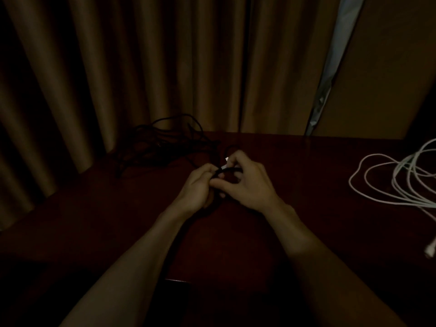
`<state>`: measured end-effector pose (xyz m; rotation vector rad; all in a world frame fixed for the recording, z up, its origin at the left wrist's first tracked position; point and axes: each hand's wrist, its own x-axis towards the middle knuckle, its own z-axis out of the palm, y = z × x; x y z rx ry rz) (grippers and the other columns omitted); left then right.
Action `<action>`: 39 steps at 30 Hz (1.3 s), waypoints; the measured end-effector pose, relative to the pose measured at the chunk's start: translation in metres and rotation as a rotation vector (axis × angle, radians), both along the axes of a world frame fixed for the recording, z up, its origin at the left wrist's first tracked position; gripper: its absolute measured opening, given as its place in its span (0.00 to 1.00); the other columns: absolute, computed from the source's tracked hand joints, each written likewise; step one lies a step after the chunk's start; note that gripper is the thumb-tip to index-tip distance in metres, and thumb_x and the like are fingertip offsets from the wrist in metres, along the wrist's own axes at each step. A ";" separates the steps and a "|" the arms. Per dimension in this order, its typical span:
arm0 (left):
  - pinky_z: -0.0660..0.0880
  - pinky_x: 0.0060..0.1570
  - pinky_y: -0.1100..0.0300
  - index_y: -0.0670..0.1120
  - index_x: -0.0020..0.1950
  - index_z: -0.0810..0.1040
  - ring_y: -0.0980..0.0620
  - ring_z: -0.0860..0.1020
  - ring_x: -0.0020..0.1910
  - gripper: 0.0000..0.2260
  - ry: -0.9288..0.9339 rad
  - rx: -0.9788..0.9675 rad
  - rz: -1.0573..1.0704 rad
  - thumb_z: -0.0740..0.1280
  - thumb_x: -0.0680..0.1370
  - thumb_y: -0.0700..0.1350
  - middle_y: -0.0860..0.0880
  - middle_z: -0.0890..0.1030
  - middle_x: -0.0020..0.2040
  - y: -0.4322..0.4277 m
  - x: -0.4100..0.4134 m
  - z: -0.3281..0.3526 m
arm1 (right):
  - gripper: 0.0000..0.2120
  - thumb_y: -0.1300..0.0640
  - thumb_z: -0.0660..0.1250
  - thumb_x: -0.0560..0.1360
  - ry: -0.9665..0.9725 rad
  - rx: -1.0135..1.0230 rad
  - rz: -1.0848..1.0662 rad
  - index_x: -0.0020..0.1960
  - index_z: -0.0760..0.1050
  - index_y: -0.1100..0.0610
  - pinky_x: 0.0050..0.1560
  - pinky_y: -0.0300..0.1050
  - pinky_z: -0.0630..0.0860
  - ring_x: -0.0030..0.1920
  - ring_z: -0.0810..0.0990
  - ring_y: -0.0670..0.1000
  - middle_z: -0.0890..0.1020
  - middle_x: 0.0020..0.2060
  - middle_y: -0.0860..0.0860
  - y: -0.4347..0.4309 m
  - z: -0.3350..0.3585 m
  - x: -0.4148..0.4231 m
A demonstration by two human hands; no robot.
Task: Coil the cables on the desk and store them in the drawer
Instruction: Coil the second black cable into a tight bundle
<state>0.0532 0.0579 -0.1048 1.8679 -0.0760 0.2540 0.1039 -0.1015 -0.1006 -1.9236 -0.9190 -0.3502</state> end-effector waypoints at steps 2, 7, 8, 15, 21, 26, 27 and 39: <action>0.65 0.27 0.64 0.40 0.50 0.78 0.56 0.70 0.26 0.22 0.015 0.029 -0.027 0.53 0.88 0.53 0.51 0.76 0.30 -0.003 -0.002 0.001 | 0.21 0.51 0.80 0.70 0.052 0.040 -0.039 0.51 0.70 0.56 0.49 0.32 0.79 0.45 0.82 0.46 0.81 0.43 0.49 -0.001 0.000 0.002; 0.64 0.28 0.63 0.46 0.40 0.74 0.60 0.68 0.24 0.15 0.025 0.031 -0.058 0.64 0.85 0.50 0.58 0.71 0.26 -0.001 0.004 -0.002 | 0.19 0.58 0.78 0.71 0.087 0.022 -0.035 0.52 0.69 0.57 0.40 0.39 0.80 0.36 0.78 0.41 0.78 0.38 0.46 -0.001 -0.002 0.002; 0.63 0.28 0.61 0.46 0.39 0.73 0.58 0.67 0.24 0.15 0.039 0.004 -0.067 0.64 0.83 0.50 0.56 0.70 0.27 0.001 0.005 -0.003 | 0.20 0.58 0.79 0.71 0.099 0.023 -0.031 0.53 0.69 0.57 0.38 0.39 0.79 0.35 0.77 0.40 0.78 0.37 0.46 0.000 -0.003 0.003; 0.67 0.27 0.58 0.45 0.44 0.72 0.49 0.72 0.25 0.15 0.046 -0.182 0.008 0.55 0.88 0.46 0.48 0.72 0.27 0.001 -0.003 0.006 | 0.15 0.53 0.73 0.79 0.331 0.200 0.040 0.63 0.76 0.51 0.47 0.41 0.76 0.41 0.82 0.45 0.83 0.40 0.48 0.003 -0.005 0.007; 0.73 0.37 0.61 0.44 0.46 0.81 0.51 0.80 0.36 0.17 -0.017 0.069 -0.022 0.55 0.86 0.43 0.43 0.84 0.37 -0.003 -0.005 0.002 | 0.10 0.57 0.62 0.85 0.325 0.199 0.074 0.53 0.82 0.55 0.37 0.43 0.75 0.31 0.79 0.47 0.80 0.31 0.45 0.008 -0.005 0.003; 0.79 0.33 0.57 0.49 0.52 0.79 0.49 0.84 0.32 0.11 -0.107 0.176 0.008 0.58 0.87 0.47 0.49 0.84 0.35 -0.007 -0.004 -0.004 | 0.10 0.59 0.64 0.84 0.271 0.255 0.041 0.52 0.83 0.60 0.36 0.44 0.80 0.37 0.85 0.51 0.86 0.41 0.51 0.016 -0.006 0.003; 0.78 0.31 0.57 0.48 0.52 0.78 0.49 0.82 0.28 0.10 -0.137 0.190 0.011 0.59 0.87 0.47 0.49 0.82 0.33 -0.008 -0.004 -0.003 | 0.09 0.59 0.65 0.84 0.247 0.264 0.028 0.53 0.84 0.59 0.40 0.43 0.80 0.40 0.85 0.49 0.86 0.43 0.50 0.018 -0.007 0.004; 0.64 0.24 0.61 0.46 0.39 0.66 0.55 0.64 0.21 0.19 -0.094 -0.357 0.204 0.55 0.89 0.49 0.53 0.66 0.26 0.002 0.002 0.007 | 0.11 0.51 0.60 0.86 0.183 -0.106 -0.008 0.54 0.80 0.51 0.44 0.32 0.74 0.47 0.82 0.38 0.83 0.44 0.42 0.014 -0.014 0.006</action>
